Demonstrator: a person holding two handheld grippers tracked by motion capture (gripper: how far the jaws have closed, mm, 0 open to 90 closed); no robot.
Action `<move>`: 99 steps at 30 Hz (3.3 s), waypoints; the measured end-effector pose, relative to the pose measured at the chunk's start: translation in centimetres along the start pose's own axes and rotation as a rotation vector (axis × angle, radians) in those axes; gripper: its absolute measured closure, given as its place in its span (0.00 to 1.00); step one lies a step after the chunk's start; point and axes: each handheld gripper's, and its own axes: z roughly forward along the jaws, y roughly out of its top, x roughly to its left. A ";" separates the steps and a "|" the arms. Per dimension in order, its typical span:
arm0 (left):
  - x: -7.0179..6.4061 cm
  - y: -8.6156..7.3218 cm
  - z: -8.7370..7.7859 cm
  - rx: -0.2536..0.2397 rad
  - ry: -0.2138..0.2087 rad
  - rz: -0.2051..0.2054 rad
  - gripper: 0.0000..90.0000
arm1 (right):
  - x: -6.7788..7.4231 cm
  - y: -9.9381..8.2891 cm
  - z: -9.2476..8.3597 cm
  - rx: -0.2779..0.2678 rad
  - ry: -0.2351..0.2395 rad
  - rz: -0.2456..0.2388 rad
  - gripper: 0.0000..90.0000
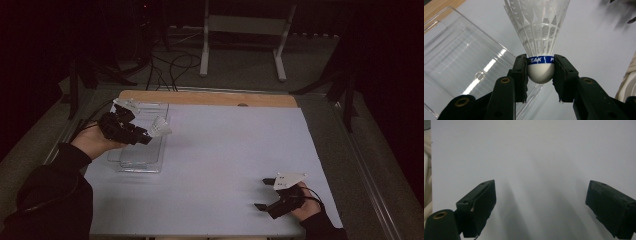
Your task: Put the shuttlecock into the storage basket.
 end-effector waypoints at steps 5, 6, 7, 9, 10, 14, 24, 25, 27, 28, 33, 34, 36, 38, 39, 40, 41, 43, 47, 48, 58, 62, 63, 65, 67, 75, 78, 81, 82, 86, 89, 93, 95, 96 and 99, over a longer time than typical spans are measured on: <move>0.4 -0.4 -0.6 -0.005 0.017 -0.012 0.73 | 0.0 0.0 0.1 0.002 0.004 0.001 0.11; 0.5 -0.5 -0.7 -0.009 0.019 -0.014 0.73 | 0.0 0.0 0.1 0.004 0.005 0.003 0.11; 0.5 -0.6 -0.8 -0.016 0.019 -0.010 0.73 | 0.0 0.0 0.1 0.004 0.006 0.005 0.11; 0.4 -0.7 -1.0 -0.029 0.018 -0.009 0.73 | 0.0 0.0 0.1 0.006 0.007 0.008 0.11; 0.4 -0.8 -1.1 -0.027 0.025 -0.007 0.73 | 0.0 0.0 0.1 0.007 0.008 0.009 0.11; 0.6 -1.2 -1.4 -0.025 0.032 -0.014 0.73 | 0.0 0.1 0.1 0.003 0.011 0.008 0.11; 1.3 -2.4 -2.4 -0.027 0.053 -0.045 0.73 | 0.0 0.0 0.1 0.009 0.013 0.013 0.11; 1.4 -2.6 -2.5 -0.029 0.055 -0.045 0.73 | 0.0 0.0 0.1 0.008 0.013 0.011 0.11; 1.5 -2.8 -2.7 -0.033 0.057 -0.054 0.73 | 0.0 0.0 0.1 0.009 0.012 0.009 0.11; 1.5 -2.9 -2.8 -0.032 0.058 -0.053 0.73 | 0.0 0.0 0.1 0.008 0.012 0.009 0.11; 1.6 -3.5 -3.1 -0.034 0.061 -0.062 0.73 | 0.0 0.0 0.1 0.008 0.013 0.009 0.11; 1.6 -3.6 -3.1 -0.030 0.065 -0.060 0.73 | 0.0 0.1 0.1 0.008 0.013 0.007 0.11; 1.8 -4.0 -3.1 -0.028 0.067 -0.069 0.73 | 0.0 0.1 0.1 0.007 0.013 0.007 0.11; 2.0 -4.3 -3.2 -0.031 0.073 -0.077 0.73 | 0.1 0.1 0.1 0.007 0.013 0.007 0.11; 2.1 -4.5 -3.3 -0.032 0.072 -0.079 0.73 | 0.1 0.1 0.1 0.008 0.013 0.005 0.11; 2.1 -4.7 -3.4 -0.033 0.074 -0.082 0.73 | 0.1 0.1 0.1 0.007 0.014 0.005 0.11; 2.2 -4.9 -3.4 -0.036 0.074 -0.086 0.73 | 0.1 0.1 0.1 0.008 0.015 0.007 0.11; 2.4 -5.2 -3.4 -0.039 0.072 -0.090 0.73 | 0.1 0.1 0.1 0.012 0.017 0.009 0.11; 2.6 -5.8 -3.2 -0.035 0.077 -0.092 0.73 | 0.1 0.1 0.1 0.015 0.018 0.009 0.11; 2.6 -5.9 -3.1 -0.036 0.078 -0.092 0.73 | 0.1 0.1 0.1 0.014 0.019 0.009 0.11; 3.6 -7.5 -2.0 -0.025 0.089 -0.113 0.73 | 0.1 0.1 0.2 0.016 0.021 0.009 0.11; 4.1 -8.2 -1.5 -0.030 0.097 -0.115 0.73 | 0.1 0.1 0.2 0.017 0.023 0.011 0.11; 4.2 -8.3 -1.4 -0.028 0.093 -0.119 0.73 | 0.1 0.1 0.2 0.017 0.022 0.010 0.11; 4.3 -8.6 -1.1 -0.024 0.095 -0.125 0.73 | 0.1 0.1 0.2 0.018 0.024 0.011 0.11; 4.4 -8.9 -0.7 -0.022 0.091 -0.129 0.73 | 0.1 0.1 0.2 0.020 0.024 0.010 0.11; 5.2 -10.0 0.2 -0.013 0.082 -0.168 0.73 | 0.1 0.0 0.2 0.023 0.023 0.014 0.11; 5.4 -10.3 0.5 -0.005 0.081 -0.176 0.73 | 0.1 0.0 0.3 0.025 0.025 0.013 0.11; 5.5 -10.6 0.7 0.002 0.082 -0.182 0.73 | 0.1 0.0 0.3 0.024 0.025 0.015 0.11; 5.6 -10.6 0.8 0.005 0.085 -0.181 0.73 | 0.1 0.0 0.3 0.025 0.024 0.015 0.11; 5.8 -10.8 1.2 0.017 0.092 -0.184 0.73 | 0.1 0.0 0.2 0.024 0.022 0.013 0.11; 5.9 -10.9 1.4 0.025 0.109 -0.184 0.73 | 0.1 0.0 0.2 0.023 0.022 0.014 0.11; 6.0 -10.9 1.8 0.038 0.125 -0.179 0.73 | 0.1 0.0 0.3 0.026 0.022 0.014 0.11; 6.1 -10.9 2.0 0.042 0.127 -0.177 0.73 | 0.1 0.0 0.2 0.025 0.023 0.014 0.11; 6.1 -10.9 2.1 0.044 0.125 -0.176 0.73 | 0.1 0.0 0.2 0.026 0.023 0.013 0.11; 6.1 -10.8 2.3 0.062 0.134 -0.171 0.73 | 0.1 0.0 0.2 0.026 0.023 0.013 0.11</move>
